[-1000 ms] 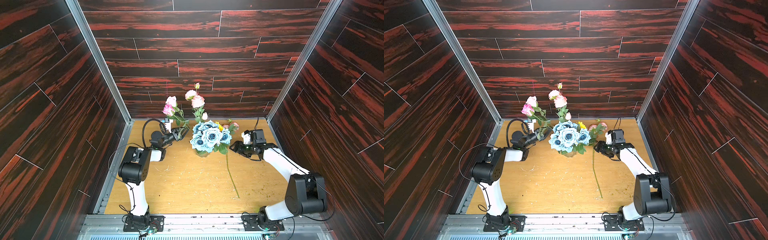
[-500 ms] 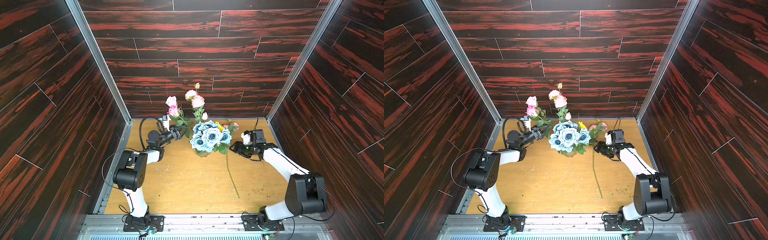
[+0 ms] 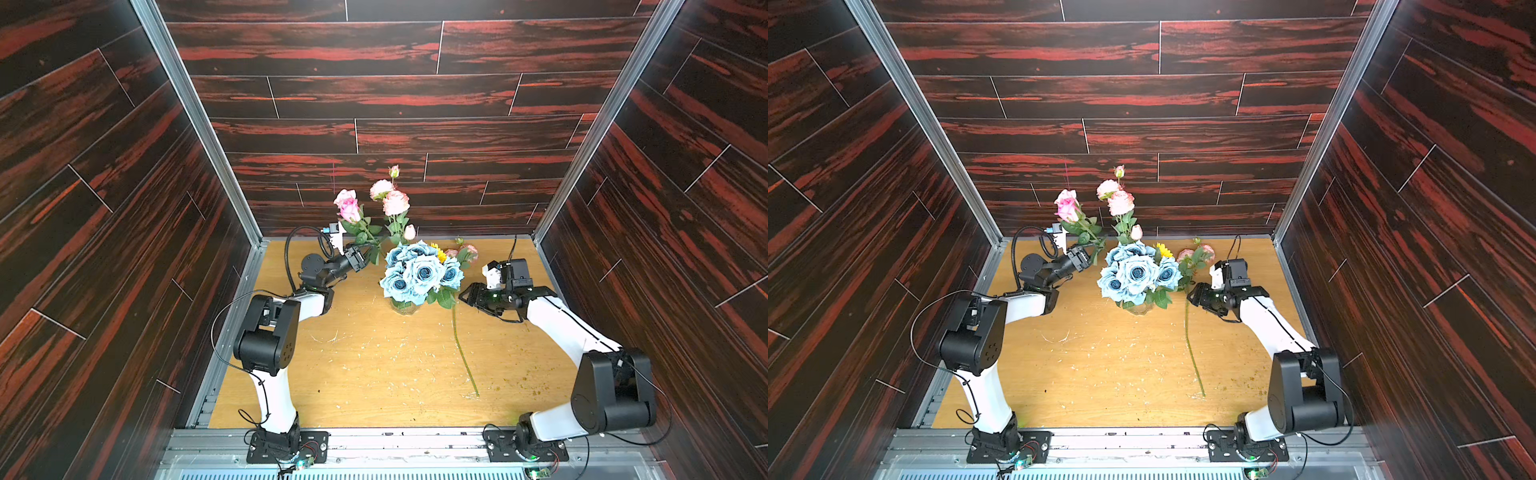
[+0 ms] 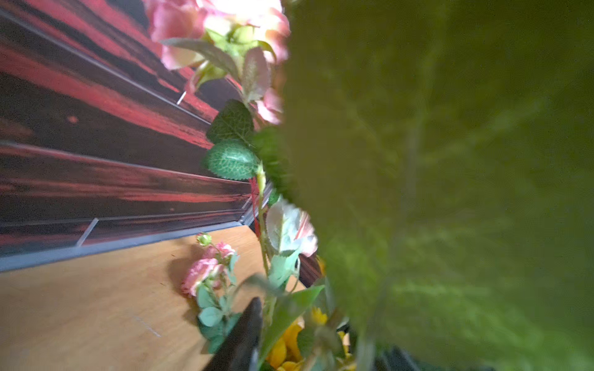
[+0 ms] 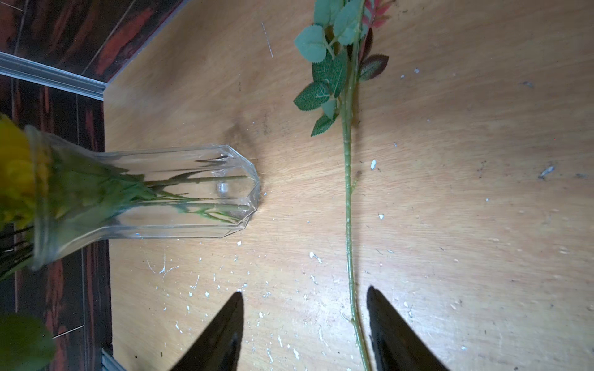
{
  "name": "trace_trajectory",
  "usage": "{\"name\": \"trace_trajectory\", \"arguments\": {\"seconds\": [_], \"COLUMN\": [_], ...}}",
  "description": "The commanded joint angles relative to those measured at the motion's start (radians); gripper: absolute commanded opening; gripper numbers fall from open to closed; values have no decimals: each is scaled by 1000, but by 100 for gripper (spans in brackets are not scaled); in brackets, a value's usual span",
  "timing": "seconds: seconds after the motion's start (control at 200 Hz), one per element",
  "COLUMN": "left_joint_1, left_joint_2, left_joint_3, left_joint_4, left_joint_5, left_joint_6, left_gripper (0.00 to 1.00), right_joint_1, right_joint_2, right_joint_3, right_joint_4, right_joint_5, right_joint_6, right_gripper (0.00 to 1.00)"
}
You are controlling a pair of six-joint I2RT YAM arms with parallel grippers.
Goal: Pick out pink flowers from the vase
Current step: Pick up the flower from the vase.
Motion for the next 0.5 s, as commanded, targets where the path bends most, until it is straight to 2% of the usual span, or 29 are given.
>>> {"name": "trace_trajectory", "arguments": {"seconds": [0.0,0.245,0.496], "left_joint_1": [-4,-7,-7], "left_joint_2": [3,-83,-245], "left_joint_3": [22,-11,39], "left_joint_4": [46,-83,-435], "left_joint_5": [5,-16,-93], "left_joint_6": [-14,71,289], "left_gripper": [29,14,0], "right_joint_1": [4,4,4], "right_joint_2": [-16,-17,-28], "right_joint_3": [23,30,31], "right_joint_4": [-14,-11,-7], "right_joint_5": [-8,-15,-18], "right_joint_6": [-15,-18,-18], "right_gripper": [62,62,62]}}
